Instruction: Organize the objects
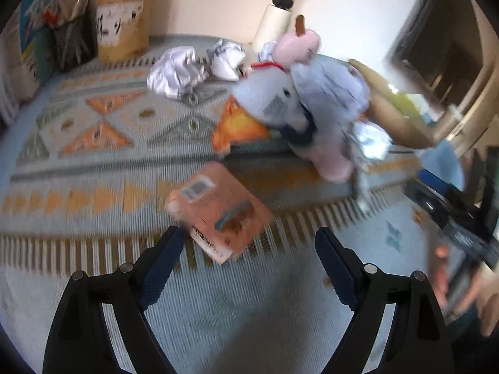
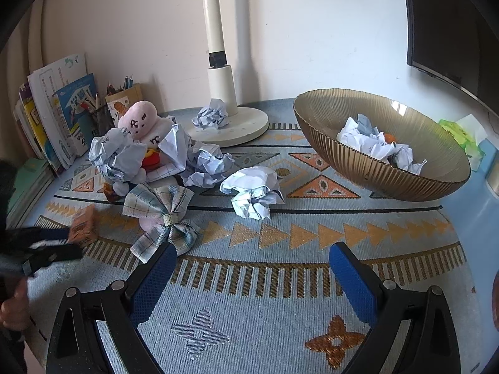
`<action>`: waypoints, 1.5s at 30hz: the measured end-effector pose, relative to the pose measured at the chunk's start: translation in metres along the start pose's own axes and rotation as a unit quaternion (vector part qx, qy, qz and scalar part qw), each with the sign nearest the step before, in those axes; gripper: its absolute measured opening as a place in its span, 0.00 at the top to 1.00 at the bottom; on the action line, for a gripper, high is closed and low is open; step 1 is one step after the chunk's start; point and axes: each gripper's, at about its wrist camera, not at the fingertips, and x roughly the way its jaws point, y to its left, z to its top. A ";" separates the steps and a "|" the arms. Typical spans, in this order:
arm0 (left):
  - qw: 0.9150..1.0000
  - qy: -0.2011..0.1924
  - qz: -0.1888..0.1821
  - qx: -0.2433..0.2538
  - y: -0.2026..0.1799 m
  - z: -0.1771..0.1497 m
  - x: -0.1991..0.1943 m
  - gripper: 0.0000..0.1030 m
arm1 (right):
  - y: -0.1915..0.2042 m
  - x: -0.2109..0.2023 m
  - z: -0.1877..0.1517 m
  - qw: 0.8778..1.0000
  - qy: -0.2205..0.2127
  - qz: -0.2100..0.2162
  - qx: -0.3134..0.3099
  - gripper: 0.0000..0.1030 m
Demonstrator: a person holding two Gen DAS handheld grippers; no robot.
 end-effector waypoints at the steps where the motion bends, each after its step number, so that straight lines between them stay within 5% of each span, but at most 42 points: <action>1: 1.000 0.000 0.004 0.005 -0.002 0.004 0.003 0.17 | 0.000 0.001 0.000 1.000 0.002 0.001 0.000 0.05; 5: 0.999 -0.005 0.042 0.030 -0.014 0.013 0.015 0.18 | 0.000 0.000 0.000 1.000 0.001 0.003 -0.001 0.05; 10: 0.997 -0.026 0.077 0.017 -0.013 0.010 0.008 0.64 | 0.000 -0.001 0.000 1.000 -0.003 0.002 -0.002 0.05; 14: 0.992 -0.070 0.100 -0.012 0.003 0.000 -0.020 0.64 | 0.004 0.010 0.009 0.995 0.062 0.070 0.037 0.05; 18: 0.984 -0.120 0.120 -0.054 0.034 -0.018 -0.041 0.64 | 0.028 0.003 0.036 0.981 0.046 0.174 0.077 0.05; 22: 0.972 -0.140 0.157 -0.106 0.052 -0.020 -0.046 0.64 | 0.069 0.006 0.064 0.990 0.026 0.140 0.014 0.05; 27: 0.976 -0.144 0.140 -0.089 0.053 -0.020 -0.044 0.64 | 0.104 0.028 0.084 0.994 0.031 0.105 -0.009 0.05; 29: 0.975 -0.144 0.136 -0.096 0.055 -0.020 -0.042 0.64 | 0.111 0.046 0.087 0.995 0.045 0.085 -0.018 0.26; 30: 0.975 -0.145 0.134 -0.100 0.057 -0.020 -0.042 0.64 | 0.111 0.051 0.086 0.994 0.055 0.094 -0.019 0.57; 31: 0.975 -0.147 0.132 -0.102 0.057 -0.021 -0.042 0.64 | 0.108 0.053 0.085 0.992 0.060 0.106 -0.010 0.62; 37: 0.976 -0.150 0.131 -0.088 0.052 -0.020 -0.041 0.64 | 0.072 -0.008 0.067 0.992 0.020 0.120 0.020 0.62; 40: 0.976 -0.150 0.129 -0.088 0.053 -0.020 -0.041 0.64 | 0.033 -0.017 0.047 0.986 0.087 0.133 0.057 0.60; 43: 0.977 -0.147 0.130 -0.090 0.054 -0.020 -0.040 0.64 | 0.000 0.005 0.018 0.953 0.168 0.217 0.128 0.59; 45: 0.976 -0.145 0.133 -0.087 0.052 -0.020 -0.039 0.64 | -0.011 0.018 0.006 0.951 0.188 0.194 0.150 0.58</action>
